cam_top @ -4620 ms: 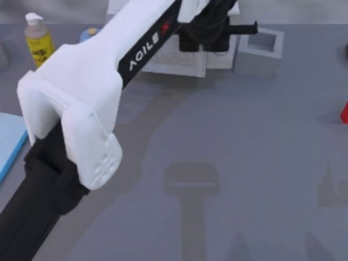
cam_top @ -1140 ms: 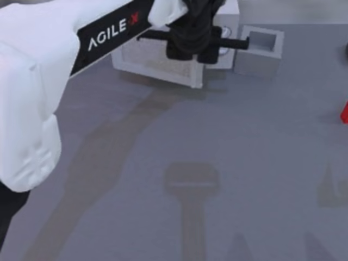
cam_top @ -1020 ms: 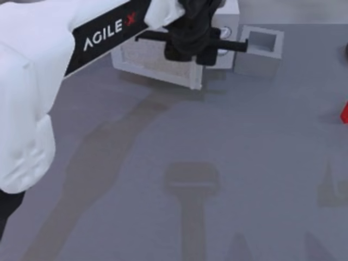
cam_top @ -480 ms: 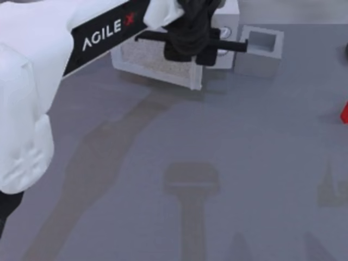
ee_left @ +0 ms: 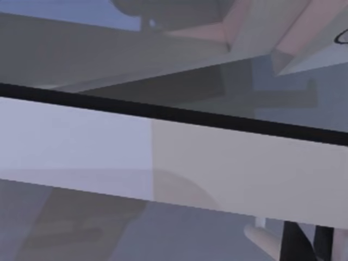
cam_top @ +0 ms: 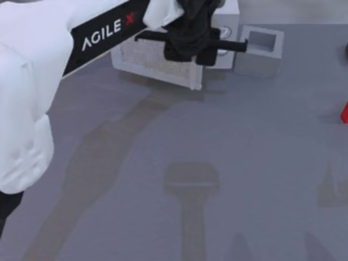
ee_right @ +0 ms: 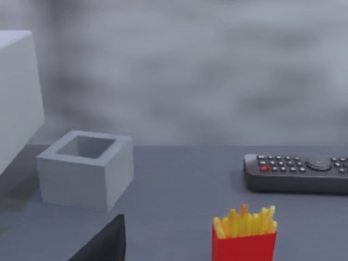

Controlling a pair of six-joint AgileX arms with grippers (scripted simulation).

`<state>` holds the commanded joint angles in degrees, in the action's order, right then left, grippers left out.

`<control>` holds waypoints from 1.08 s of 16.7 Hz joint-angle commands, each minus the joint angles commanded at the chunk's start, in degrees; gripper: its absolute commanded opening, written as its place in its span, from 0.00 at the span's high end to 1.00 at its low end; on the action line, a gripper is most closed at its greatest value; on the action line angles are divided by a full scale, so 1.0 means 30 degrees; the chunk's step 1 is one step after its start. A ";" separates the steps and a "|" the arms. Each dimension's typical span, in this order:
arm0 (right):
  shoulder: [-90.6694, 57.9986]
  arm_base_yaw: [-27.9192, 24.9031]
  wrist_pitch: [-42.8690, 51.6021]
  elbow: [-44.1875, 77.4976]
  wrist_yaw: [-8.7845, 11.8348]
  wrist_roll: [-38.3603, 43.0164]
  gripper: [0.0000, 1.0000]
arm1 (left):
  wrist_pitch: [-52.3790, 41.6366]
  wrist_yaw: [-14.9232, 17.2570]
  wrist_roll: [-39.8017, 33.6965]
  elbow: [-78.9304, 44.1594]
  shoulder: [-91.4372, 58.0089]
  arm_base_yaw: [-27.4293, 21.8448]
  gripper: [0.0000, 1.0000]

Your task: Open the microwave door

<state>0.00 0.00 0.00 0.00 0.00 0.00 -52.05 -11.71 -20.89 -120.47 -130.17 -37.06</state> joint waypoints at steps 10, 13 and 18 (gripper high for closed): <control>0.0000 0.0000 0.0000 0.0000 0.0000 0.0000 0.00 | 0.0044 0.0120 -0.0032 0.0100 -0.0041 -0.0139 1.00; 0.0000 0.0000 0.0000 0.0000 0.0000 0.0000 0.00 | 0.0634 0.0435 0.0675 0.1206 0.0698 0.0016 1.00; 0.0000 0.0000 0.0000 0.0000 0.0000 0.0000 0.00 | 0.1713 0.1090 0.2058 0.3422 0.2074 0.0313 1.00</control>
<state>0.00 0.00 0.00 0.00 0.00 0.00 -46.91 -8.44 -14.72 -110.20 -123.95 -36.12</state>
